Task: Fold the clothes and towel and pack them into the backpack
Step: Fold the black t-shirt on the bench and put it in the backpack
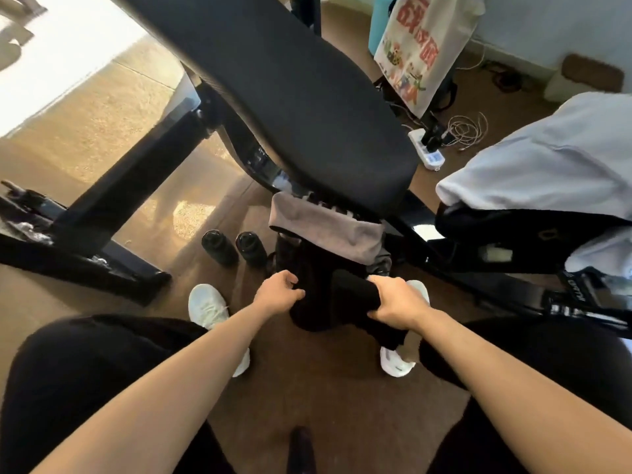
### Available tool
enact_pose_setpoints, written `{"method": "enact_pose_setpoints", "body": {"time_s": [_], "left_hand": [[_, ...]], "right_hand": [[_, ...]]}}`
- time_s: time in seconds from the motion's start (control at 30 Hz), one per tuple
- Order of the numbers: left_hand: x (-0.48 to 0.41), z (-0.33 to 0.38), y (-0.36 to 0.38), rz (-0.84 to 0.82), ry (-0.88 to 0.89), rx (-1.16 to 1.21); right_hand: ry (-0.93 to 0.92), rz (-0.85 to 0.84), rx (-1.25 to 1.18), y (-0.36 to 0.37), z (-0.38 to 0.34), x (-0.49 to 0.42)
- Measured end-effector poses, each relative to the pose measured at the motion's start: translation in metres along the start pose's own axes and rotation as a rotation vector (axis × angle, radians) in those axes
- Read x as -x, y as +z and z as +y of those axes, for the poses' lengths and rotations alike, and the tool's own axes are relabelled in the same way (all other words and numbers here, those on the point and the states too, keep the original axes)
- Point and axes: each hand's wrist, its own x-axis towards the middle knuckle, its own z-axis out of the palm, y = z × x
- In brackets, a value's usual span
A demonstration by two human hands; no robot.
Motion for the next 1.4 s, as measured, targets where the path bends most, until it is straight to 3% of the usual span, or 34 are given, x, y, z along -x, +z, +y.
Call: {"method": "enact_pose_setpoints", "body": {"time_s": [0.1,0.27,0.5,0.6,0.73,0.93,1.23,1.3,1.4], "left_hand": [[-0.032,-0.011,0.018,0.085,-0.113,0.164],[-0.088,-0.024,0.047,0.138,-0.207,0.234],[-0.145,-0.006,0.067,0.113,-0.237,0.591],[-0.162,-0.003,0.069,0.131,-0.308,0.587],[-0.146,-0.008,0.070,0.104,-0.380,0.633],[-0.078,0.003,0.055,0.195,-0.455,0.919],[-0.011,-0.021,0.051,0.055,-0.258,0.653],[0.000,-0.015,0.047,0.048,-0.223,0.622],[0.013,-0.007,0.044,0.047,-0.188,0.673]], "right_hand": [[-0.024,0.011,0.011,0.002,-0.002,-0.032],[-0.132,0.057,-0.039,0.000,-0.013,-0.090],[-0.096,0.252,-0.202,-0.023,-0.001,-0.127],[-0.111,0.343,-0.308,-0.032,0.005,-0.134],[-0.109,0.410,-0.299,-0.040,0.008,-0.138],[-0.071,0.431,-0.303,-0.042,0.007,-0.135],[0.043,0.512,-0.325,-0.043,-0.005,-0.123],[-0.038,0.492,-0.251,-0.035,-0.015,-0.115],[-0.319,0.272,-0.083,-0.011,-0.033,-0.104]]}}
